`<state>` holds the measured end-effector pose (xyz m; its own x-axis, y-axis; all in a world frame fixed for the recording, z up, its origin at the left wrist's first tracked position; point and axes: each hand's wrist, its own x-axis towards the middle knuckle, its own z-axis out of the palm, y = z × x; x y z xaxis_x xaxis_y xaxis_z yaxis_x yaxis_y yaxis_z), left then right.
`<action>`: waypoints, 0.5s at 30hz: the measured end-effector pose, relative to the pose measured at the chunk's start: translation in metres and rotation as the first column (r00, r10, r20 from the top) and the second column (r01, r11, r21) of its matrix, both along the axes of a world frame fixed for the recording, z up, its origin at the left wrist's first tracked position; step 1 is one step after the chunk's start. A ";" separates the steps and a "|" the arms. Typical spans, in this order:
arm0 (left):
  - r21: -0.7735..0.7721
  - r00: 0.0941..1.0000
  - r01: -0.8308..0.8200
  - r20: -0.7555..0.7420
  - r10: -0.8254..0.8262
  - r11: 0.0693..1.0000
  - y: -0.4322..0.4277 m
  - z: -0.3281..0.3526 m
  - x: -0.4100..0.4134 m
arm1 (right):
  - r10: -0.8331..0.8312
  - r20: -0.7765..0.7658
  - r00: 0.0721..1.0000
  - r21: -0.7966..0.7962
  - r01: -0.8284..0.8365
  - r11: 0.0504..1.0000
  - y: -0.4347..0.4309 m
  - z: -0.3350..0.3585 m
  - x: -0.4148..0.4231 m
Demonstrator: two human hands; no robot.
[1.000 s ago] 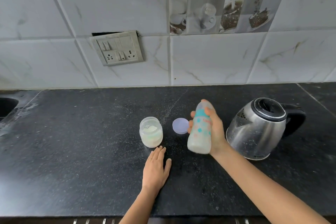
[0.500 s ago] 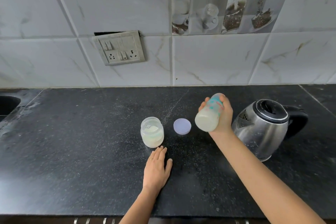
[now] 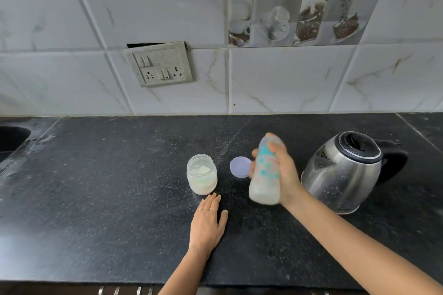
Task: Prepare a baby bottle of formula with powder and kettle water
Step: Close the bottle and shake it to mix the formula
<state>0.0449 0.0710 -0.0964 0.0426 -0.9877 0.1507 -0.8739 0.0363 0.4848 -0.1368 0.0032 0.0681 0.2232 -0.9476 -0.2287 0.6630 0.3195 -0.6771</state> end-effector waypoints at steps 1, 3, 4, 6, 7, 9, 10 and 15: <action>0.000 1.000 0.000 0.000 0.000 1.000 0.000 0.000 0.000 | 0.075 -0.055 0.996 -0.033 -0.077 0.996 0.005 -0.003 0.000; -0.002 1.000 0.003 -0.002 -0.003 1.000 0.000 0.000 0.001 | 0.057 -0.061 0.997 -0.078 -0.061 0.995 0.001 0.004 0.000; -0.003 1.000 0.004 -0.003 -0.004 1.000 -0.001 0.000 0.001 | -0.017 -0.009 1.000 -0.058 0.016 0.998 -0.005 0.009 0.000; -0.005 1.000 0.005 -0.003 -0.005 1.000 -0.001 0.000 0.001 | -0.154 0.123 0.980 0.081 0.145 0.986 -0.020 0.021 0.000; -0.005 1.000 0.006 -0.004 -0.006 1.000 -0.001 -0.001 0.001 | -0.209 0.183 0.961 0.133 0.186 0.973 -0.024 0.024 0.000; -0.004 1.000 0.006 -0.007 -0.006 1.000 -0.001 0.000 0.000 | -0.168 0.188 0.968 0.111 0.149 0.983 -0.017 0.023 0.003; -0.006 1.000 0.007 -0.007 -0.007 1.000 -0.001 0.001 0.000 | -0.073 0.126 0.989 0.043 0.068 0.997 -0.007 0.019 0.005; -0.006 1.000 0.007 0.000 -0.007 1.000 -0.002 -0.001 0.002 | 0.176 -0.086 0.981 -0.165 -0.188 0.968 0.011 0.016 0.006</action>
